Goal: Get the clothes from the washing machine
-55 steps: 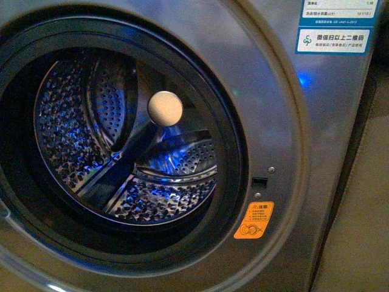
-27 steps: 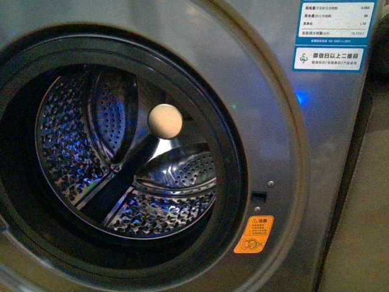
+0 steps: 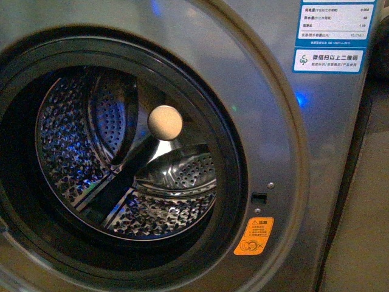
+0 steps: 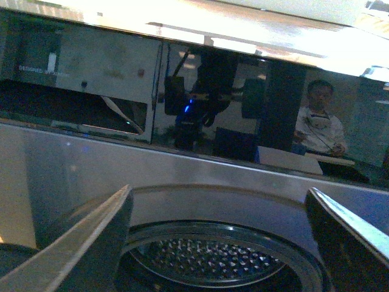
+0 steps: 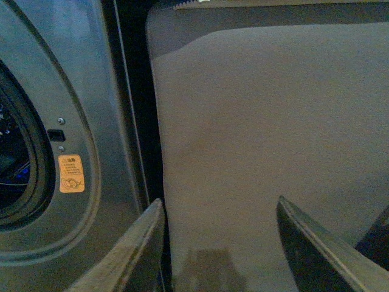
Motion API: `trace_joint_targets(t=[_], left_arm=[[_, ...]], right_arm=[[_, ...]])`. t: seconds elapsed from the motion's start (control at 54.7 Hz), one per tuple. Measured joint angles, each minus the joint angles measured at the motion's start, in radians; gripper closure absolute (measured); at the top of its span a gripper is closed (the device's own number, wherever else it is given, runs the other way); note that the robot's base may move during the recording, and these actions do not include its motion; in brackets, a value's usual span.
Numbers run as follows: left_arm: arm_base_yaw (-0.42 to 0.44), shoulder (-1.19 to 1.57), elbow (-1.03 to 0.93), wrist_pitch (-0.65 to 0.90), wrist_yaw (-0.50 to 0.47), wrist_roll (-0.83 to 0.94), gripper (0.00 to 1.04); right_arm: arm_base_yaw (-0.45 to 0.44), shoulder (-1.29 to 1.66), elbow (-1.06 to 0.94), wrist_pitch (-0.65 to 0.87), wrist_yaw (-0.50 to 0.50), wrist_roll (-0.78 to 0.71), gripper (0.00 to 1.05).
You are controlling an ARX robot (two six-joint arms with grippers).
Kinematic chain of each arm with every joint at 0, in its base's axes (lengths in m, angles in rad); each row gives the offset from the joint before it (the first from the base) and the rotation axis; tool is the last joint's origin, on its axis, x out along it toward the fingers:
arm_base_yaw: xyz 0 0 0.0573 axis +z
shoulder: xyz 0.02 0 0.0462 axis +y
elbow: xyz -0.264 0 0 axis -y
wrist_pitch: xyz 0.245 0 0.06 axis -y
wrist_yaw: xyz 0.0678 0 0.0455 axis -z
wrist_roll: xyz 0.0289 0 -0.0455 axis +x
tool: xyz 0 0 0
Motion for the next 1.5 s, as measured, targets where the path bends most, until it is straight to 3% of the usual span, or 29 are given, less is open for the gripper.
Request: trace_joint_targets(t=[0.165, 0.293, 0.457, 0.512, 0.567, 0.659, 0.988, 1.5], left_arm=[[0.048, -0.205, -0.366, 0.215, 0.058, 0.092, 0.51], [0.085, -0.291, -0.558, 0.298, 0.082, 0.103, 0.69], [0.128, -0.407, -0.822, 0.405, 0.135, 0.113, 1.02], [0.143, -0.436, -0.869, 0.425, 0.147, 0.115, 1.01], [0.198, -0.468, -0.920, 0.445, 0.218, 0.117, 1.01], [0.233, -0.508, -0.984, 0.469, 0.230, 0.116, 1.01], [0.238, -0.660, -1.183, 0.506, 0.237, 0.116, 1.01], [0.238, -0.785, -1.268, 0.476, 0.237, 0.116, 1.01]], right_arm=[[0.000, 0.000, 0.000, 0.000, 0.000, 0.000, 0.06], [0.000, 0.000, 0.000, 0.000, 0.000, 0.000, 0.08], [0.000, 0.000, 0.000, 0.000, 0.000, 0.000, 0.07], [0.000, 0.000, 0.000, 0.000, 0.000, 0.000, 0.07], [0.000, 0.000, 0.000, 0.000, 0.000, 0.000, 0.07], [0.000, 0.000, 0.000, 0.000, 0.000, 0.000, 0.07], [0.000, 0.000, 0.000, 0.000, 0.000, 0.000, 0.07], [0.000, 0.000, 0.000, 0.000, 0.000, 0.000, 0.07]])
